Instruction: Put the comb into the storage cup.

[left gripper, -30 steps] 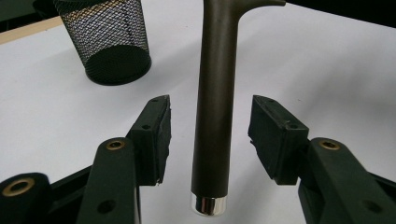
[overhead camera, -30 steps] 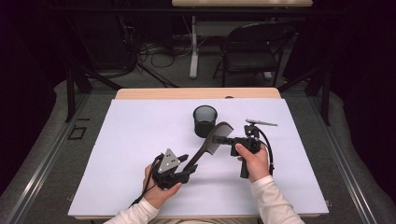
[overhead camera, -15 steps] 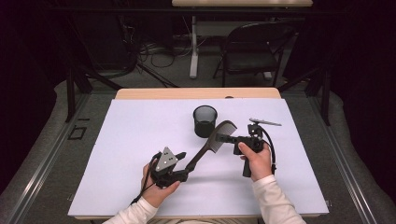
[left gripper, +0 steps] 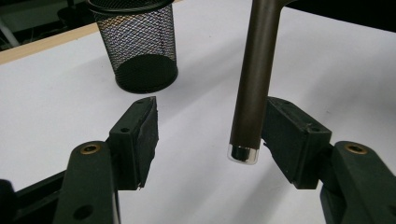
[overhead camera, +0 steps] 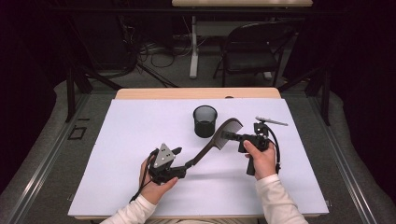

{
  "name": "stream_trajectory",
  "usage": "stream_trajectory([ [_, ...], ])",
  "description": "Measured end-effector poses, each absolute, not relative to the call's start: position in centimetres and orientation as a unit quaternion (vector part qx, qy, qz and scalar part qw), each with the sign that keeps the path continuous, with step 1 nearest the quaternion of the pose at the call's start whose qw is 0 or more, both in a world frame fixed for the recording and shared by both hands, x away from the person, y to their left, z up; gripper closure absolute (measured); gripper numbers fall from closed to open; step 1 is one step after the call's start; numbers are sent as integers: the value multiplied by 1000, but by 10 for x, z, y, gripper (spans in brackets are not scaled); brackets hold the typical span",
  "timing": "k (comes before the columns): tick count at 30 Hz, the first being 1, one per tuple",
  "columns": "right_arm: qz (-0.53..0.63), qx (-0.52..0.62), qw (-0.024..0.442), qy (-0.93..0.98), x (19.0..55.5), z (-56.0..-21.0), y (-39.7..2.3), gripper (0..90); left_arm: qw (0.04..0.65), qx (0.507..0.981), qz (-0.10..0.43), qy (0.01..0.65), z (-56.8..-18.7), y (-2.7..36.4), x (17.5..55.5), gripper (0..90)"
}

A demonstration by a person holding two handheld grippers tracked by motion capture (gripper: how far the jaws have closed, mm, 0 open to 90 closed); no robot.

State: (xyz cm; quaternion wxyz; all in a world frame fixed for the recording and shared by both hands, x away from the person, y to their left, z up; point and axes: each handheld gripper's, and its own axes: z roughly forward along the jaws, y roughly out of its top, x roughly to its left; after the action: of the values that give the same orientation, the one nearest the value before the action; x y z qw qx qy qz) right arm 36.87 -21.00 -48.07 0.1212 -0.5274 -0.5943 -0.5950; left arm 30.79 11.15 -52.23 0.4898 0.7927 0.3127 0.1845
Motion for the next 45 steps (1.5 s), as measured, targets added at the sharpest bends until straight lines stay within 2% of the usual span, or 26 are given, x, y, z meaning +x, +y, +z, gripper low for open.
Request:
stream_trajectory([
  [10, -602, -534, 114, -582, 370, -477, -221, 869, 469, 793, 206, 330, -522, 123, 322, 369],
  [24, -608, -539, 94, -574, 372, -473, -229, 869, 479, 769, 216, 365, -521, 146, 334, 378],
  [28, -609, -541, 87, -573, 372, -473, -232, 869, 470, 767, 230, 371, -521, 150, 335, 360],
  [34, -613, -543, 80, -568, 373, -471, -232, 869, 478, 757, 224, 384, -521, 160, 338, 286],
  [45, -613, -541, 42, -574, 369, -467, -235, 869, 487, 739, 215, 412, -520, 171, 345, 202],
])
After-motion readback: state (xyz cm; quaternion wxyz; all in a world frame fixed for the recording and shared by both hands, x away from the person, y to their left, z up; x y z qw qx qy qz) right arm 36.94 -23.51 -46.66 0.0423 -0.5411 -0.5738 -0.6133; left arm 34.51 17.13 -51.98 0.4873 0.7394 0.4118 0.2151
